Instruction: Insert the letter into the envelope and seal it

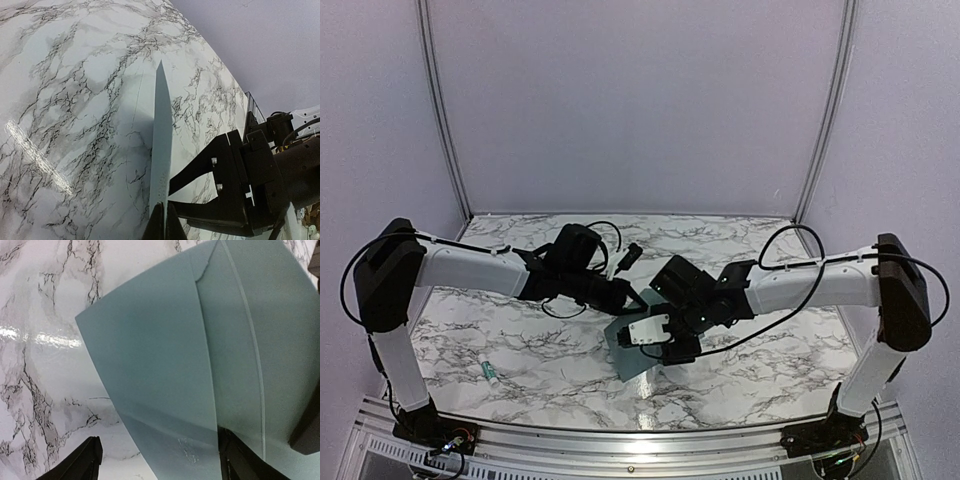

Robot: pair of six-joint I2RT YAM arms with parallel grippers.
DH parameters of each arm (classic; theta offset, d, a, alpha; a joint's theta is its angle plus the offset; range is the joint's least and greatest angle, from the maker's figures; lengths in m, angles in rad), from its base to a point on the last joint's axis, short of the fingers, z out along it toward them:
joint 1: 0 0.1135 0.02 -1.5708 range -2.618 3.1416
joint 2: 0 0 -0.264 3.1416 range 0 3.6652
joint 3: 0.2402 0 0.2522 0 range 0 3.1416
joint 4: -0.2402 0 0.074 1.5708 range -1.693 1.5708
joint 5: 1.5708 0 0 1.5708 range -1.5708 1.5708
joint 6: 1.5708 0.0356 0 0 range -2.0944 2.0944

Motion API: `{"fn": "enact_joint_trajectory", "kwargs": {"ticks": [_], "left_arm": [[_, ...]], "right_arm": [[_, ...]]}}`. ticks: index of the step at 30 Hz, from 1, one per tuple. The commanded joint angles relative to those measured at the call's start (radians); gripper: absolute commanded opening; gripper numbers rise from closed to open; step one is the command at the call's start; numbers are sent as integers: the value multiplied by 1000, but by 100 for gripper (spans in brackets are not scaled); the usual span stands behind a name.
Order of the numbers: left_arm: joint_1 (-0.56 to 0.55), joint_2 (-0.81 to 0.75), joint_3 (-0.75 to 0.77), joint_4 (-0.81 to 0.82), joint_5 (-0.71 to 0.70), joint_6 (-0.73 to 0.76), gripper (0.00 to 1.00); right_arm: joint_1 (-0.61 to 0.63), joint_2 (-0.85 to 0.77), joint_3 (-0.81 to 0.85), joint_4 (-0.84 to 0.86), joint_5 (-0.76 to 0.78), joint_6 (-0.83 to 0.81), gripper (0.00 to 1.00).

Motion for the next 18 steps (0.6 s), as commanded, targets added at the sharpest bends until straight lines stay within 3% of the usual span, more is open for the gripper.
{"fn": "enact_joint_trajectory", "kwargs": {"ticks": [1, 3, 5, 9, 12, 18], "left_arm": [[2, -41, -4, -15, 4, 9, 0], [2, -44, -5, -14, -3, 9, 0], [5, -53, -5, -15, -21, 6, 0], [13, -79, 1, -22, -89, -23, 0], [13, -105, -4, -29, -227, -76, 0], [5, -184, -118, 60, -463, -307, 0]], "right_arm": [[-35, -74, 85, -29, -15, 29, 78], [-61, -116, 127, -49, -40, 35, 80], [-87, -167, 157, -54, -45, 57, 97], [-138, -256, 151, 30, 142, 173, 99], [-153, -232, 147, 24, 311, 224, 99], [-249, -234, 169, -9, 153, 309, 99]]}}
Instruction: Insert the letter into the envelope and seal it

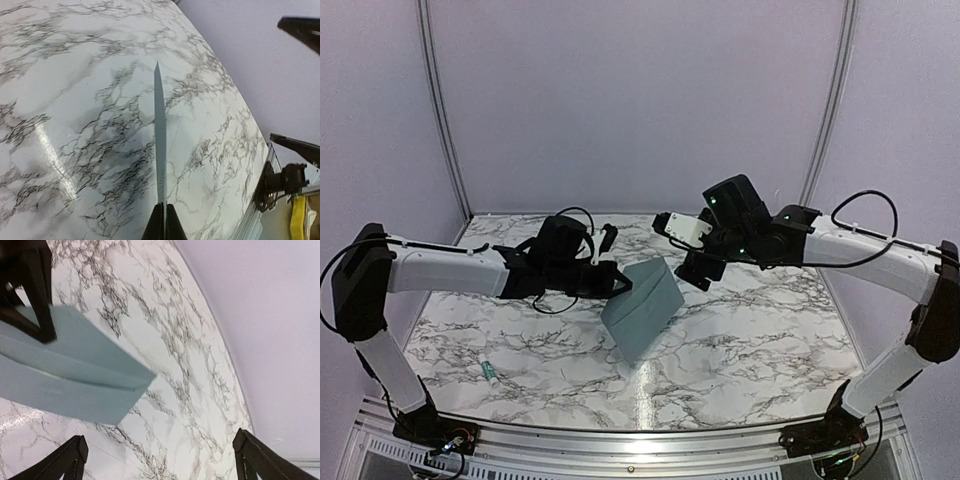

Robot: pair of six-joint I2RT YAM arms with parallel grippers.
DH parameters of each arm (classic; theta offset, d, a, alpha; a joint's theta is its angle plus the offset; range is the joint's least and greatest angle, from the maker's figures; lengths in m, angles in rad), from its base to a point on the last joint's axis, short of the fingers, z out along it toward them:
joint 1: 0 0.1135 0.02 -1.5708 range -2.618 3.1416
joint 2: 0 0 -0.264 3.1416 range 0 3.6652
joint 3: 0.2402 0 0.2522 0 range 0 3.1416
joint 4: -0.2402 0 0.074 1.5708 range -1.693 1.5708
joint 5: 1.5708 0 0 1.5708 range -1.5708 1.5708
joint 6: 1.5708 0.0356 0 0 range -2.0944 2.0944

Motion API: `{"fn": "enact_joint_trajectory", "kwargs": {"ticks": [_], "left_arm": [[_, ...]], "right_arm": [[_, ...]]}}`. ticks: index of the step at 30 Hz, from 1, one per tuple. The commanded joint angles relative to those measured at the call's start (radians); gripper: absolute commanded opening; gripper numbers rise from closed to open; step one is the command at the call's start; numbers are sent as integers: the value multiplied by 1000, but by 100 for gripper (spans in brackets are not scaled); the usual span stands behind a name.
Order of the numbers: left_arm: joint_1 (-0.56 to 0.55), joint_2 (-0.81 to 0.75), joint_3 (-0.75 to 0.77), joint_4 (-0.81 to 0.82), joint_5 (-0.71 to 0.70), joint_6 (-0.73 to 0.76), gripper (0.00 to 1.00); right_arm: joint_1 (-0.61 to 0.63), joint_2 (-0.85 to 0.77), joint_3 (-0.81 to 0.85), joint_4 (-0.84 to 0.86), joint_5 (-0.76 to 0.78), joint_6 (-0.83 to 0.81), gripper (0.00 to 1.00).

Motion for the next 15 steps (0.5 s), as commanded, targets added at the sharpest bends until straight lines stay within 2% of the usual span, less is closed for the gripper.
{"fn": "enact_joint_trajectory", "kwargs": {"ticks": [1, 5, 6, 10, 15], "left_arm": [[-9, -82, -93, 61, -240, -206, 0], [-62, -111, -160, 105, -354, -307, 0], [-78, -115, -174, 113, -380, -333, 0], [-132, -110, -219, 116, -468, -423, 0], [-177, -91, -293, 139, -567, -543, 0]], "right_arm": [[-68, -44, -10, 7, -92, 74, 98], [-107, -167, -116, 142, -164, 87, 98], [-126, -173, -113, 127, -191, 99, 99], [-242, -189, -115, 87, -437, 125, 98], [-273, -223, -174, 134, -482, 140, 98]]}}
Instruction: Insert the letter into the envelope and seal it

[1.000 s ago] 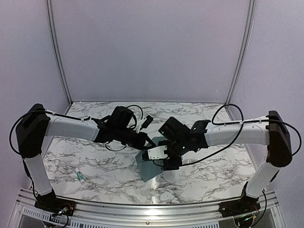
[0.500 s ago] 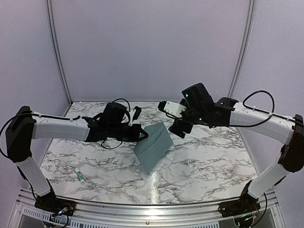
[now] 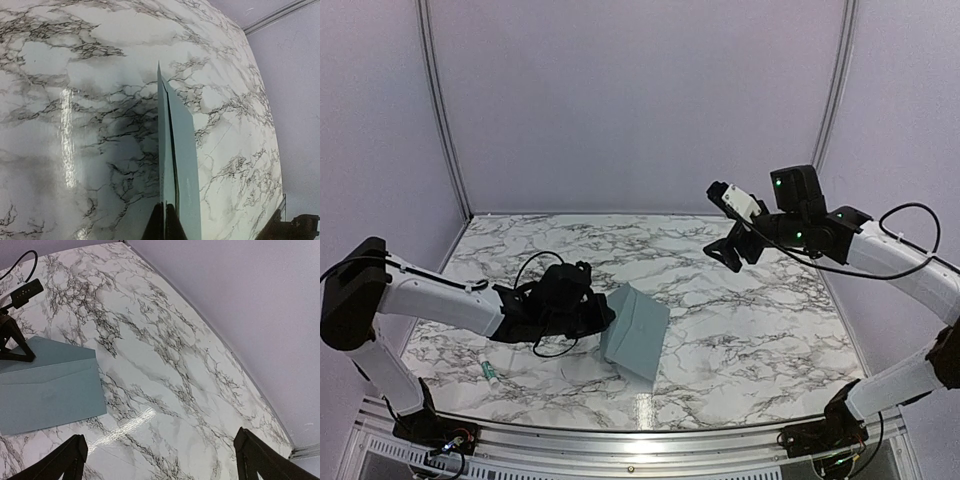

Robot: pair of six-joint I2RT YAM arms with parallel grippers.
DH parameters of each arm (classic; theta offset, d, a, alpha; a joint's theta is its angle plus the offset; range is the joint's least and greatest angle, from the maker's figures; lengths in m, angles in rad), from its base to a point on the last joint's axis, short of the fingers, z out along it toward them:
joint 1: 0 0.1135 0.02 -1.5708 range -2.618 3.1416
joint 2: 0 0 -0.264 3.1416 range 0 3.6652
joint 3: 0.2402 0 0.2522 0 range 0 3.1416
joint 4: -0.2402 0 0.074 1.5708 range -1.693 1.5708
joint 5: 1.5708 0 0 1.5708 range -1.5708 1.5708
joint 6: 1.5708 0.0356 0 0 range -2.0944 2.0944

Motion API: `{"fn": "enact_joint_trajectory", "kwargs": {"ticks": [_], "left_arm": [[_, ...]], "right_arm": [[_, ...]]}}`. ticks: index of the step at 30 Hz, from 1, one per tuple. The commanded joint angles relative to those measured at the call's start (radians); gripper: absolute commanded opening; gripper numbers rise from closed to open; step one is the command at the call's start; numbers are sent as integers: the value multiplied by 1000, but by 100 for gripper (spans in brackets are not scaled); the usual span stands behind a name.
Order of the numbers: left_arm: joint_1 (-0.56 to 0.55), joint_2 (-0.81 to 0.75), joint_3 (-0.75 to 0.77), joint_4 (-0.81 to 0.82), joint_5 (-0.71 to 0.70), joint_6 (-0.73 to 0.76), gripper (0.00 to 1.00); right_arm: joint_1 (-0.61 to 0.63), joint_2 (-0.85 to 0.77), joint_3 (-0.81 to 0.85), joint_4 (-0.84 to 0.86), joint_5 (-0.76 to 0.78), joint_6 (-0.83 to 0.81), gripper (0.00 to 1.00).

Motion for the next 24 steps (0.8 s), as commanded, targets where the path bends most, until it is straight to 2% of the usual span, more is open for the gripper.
{"fn": "enact_joint_trajectory", "kwargs": {"ticks": [1, 5, 9, 13, 24], "left_arm": [[-29, -10, -58, 49, -154, -141, 0], [-70, -14, -99, 62, -270, -191, 0], [-97, -23, -142, 93, -368, -247, 0], [-101, -2, -158, 129, -387, -259, 0], [-96, 131, -56, 166, -382, -158, 0]], "right_arm": [[-14, -37, -55, 60, -107, 33, 98], [-19, -55, -95, 112, -52, 109, 98], [-21, -42, -89, 109, -111, 128, 99], [-21, -38, -86, 106, -193, 123, 99], [-21, -46, -180, 192, -137, 104, 99]]}}
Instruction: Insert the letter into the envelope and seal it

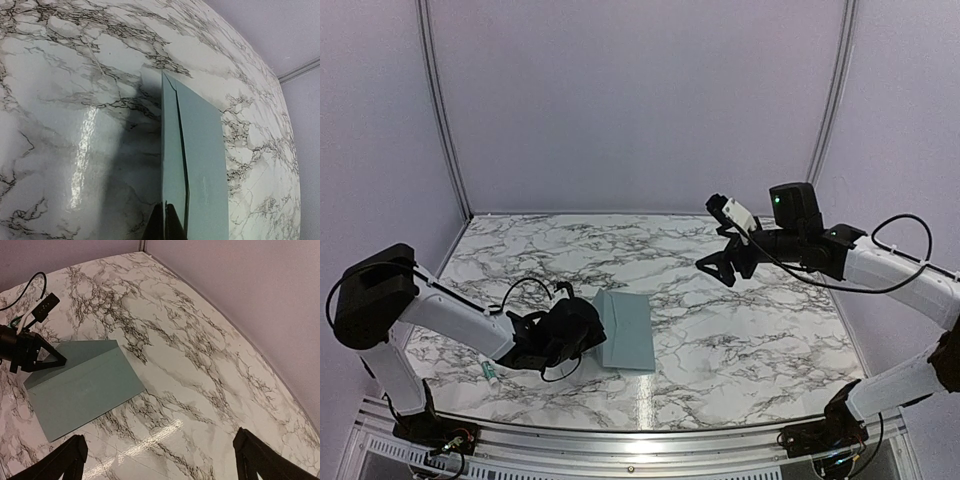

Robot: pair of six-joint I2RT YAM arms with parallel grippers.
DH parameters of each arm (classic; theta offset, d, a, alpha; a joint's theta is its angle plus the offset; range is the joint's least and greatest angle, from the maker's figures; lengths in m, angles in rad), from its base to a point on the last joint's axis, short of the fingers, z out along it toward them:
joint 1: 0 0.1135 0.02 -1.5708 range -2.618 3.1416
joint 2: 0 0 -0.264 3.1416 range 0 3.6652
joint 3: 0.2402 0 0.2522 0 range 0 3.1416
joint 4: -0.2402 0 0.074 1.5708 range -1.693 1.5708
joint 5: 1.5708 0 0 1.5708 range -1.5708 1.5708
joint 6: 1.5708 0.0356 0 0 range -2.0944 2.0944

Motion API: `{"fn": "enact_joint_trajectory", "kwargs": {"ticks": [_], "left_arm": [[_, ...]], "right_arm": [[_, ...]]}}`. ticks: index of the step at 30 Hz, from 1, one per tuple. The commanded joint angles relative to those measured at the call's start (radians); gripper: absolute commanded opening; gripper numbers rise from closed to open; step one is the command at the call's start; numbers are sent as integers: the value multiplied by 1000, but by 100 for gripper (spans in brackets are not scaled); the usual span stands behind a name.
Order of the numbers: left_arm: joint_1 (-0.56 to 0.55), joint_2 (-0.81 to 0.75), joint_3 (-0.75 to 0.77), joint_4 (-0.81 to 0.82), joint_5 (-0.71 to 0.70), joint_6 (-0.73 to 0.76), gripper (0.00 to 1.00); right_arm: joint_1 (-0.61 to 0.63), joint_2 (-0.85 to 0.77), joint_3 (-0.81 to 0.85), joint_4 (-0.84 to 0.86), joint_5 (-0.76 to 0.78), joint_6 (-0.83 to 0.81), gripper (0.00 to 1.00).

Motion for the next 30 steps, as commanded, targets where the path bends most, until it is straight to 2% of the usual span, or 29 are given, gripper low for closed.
{"fn": "enact_joint_trajectory", "kwargs": {"ticks": [1, 5, 6, 8, 9, 10, 11, 14, 20, 24, 30], "left_arm": [[6, 53, 74, 29, -17, 76, 0], [25, 64, 90, 29, -10, 99, 0], [30, 61, 87, 29, -7, 99, 3], [42, 52, 80, 28, -3, 105, 28], [45, 46, 73, 26, -6, 106, 58], [47, 36, 63, 26, -12, 110, 94], [47, 24, 56, 25, -15, 121, 98], [47, -20, 46, -24, -5, 176, 99], [44, -87, 156, -347, -28, 400, 99], [44, -152, 167, -402, -63, 568, 99], [45, -270, 165, -521, -132, 630, 99]], "right_arm": [[-4, -20, -51, 69, 20, 0, 98], [-3, -24, -55, 62, -30, -19, 99], [-4, -26, -61, 68, -37, -16, 98], [-3, -25, -61, 51, -72, -43, 98], [-3, -24, -59, 43, -87, -54, 98], [-3, -22, -57, 35, -95, -58, 98], [-3, -22, -54, 30, -102, -59, 98], [-4, -20, -41, 22, -66, -54, 98], [-4, -19, 10, -17, 23, -61, 98], [-5, -16, -17, 29, 56, -58, 98], [-3, 1, -69, 90, 82, -69, 98]]}}
